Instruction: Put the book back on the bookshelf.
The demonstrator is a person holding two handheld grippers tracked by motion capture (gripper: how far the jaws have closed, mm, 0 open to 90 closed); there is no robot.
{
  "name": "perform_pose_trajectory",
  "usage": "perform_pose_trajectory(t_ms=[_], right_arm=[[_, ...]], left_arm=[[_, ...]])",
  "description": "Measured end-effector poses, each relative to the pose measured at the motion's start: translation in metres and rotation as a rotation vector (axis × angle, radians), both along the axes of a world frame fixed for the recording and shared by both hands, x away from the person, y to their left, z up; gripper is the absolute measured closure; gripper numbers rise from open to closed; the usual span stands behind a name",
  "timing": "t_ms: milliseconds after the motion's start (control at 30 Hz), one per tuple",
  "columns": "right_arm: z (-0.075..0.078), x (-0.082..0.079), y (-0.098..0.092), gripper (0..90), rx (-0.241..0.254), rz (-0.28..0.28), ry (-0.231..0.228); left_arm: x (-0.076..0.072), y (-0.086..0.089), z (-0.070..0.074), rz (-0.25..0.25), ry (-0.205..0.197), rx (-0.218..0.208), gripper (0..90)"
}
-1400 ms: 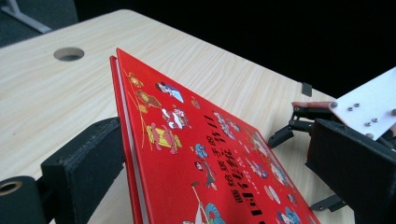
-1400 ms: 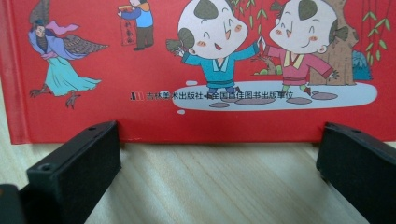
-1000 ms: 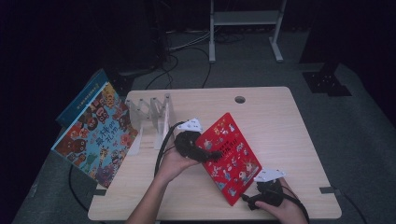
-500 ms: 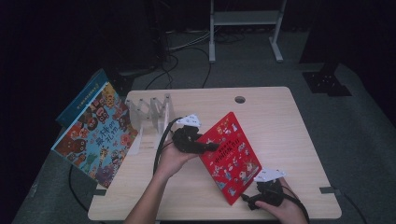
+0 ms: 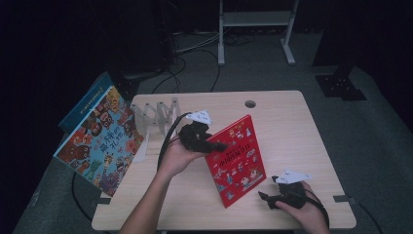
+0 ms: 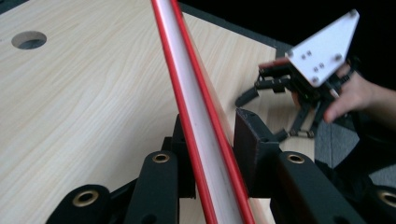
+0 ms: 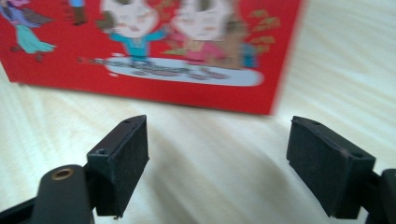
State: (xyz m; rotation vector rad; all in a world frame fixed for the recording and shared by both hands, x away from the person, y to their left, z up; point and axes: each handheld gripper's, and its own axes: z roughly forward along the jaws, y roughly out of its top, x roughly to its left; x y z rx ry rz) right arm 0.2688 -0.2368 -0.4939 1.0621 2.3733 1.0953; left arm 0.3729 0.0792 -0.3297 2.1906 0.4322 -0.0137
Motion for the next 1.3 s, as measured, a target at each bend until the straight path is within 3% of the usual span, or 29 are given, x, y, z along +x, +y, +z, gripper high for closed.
perform_pose_trajectory(t_ms=[133,233,367,567,700,800,933,967,1033,1300], right_arm=[[0.002,0.010,-0.007,20.6,-0.003,-0.026,0.000],[0.004,0.014,-0.009,21.4,0.001,-0.030,0.005],[0.006,0.020,-0.006,23.3,0.021,-0.013,0.002],[0.003,0.022,0.008,23.5,0.005,0.023,0.010],[0.001,0.023,0.008,23.7,-0.004,0.018,0.017],[0.000,0.023,0.006,23.7,-0.007,0.012,0.015],[-0.001,0.024,0.006,23.8,-0.015,0.006,0.021],[-0.003,0.024,0.006,23.8,-0.022,0.005,0.020],[-0.004,0.024,0.007,23.8,-0.022,0.002,0.025],[-0.006,0.026,0.004,24.0,-0.033,-0.006,0.024]], left_arm=[[0.000,-0.001,0.011,-0.031,-0.010,0.034,72.8],[-0.001,-0.002,0.015,-0.041,-0.014,0.036,74.7],[-0.002,-0.002,0.023,-0.075,-0.023,0.059,76.7],[-0.008,-0.002,0.030,-0.140,-0.053,0.105,78.9],[-0.007,0.000,0.030,-0.160,-0.056,0.106,78.2],[-0.008,-0.001,0.032,-0.176,-0.054,0.089,72.4],[-0.007,-0.008,0.039,-0.176,-0.080,0.130,66.7],[-0.005,-0.014,0.042,-0.177,-0.090,0.160,66.7],[-0.005,-0.016,0.043,-0.177,-0.086,0.156,66.7],[0.004,-0.045,0.058,-0.222,-0.086,0.213,66.8]])
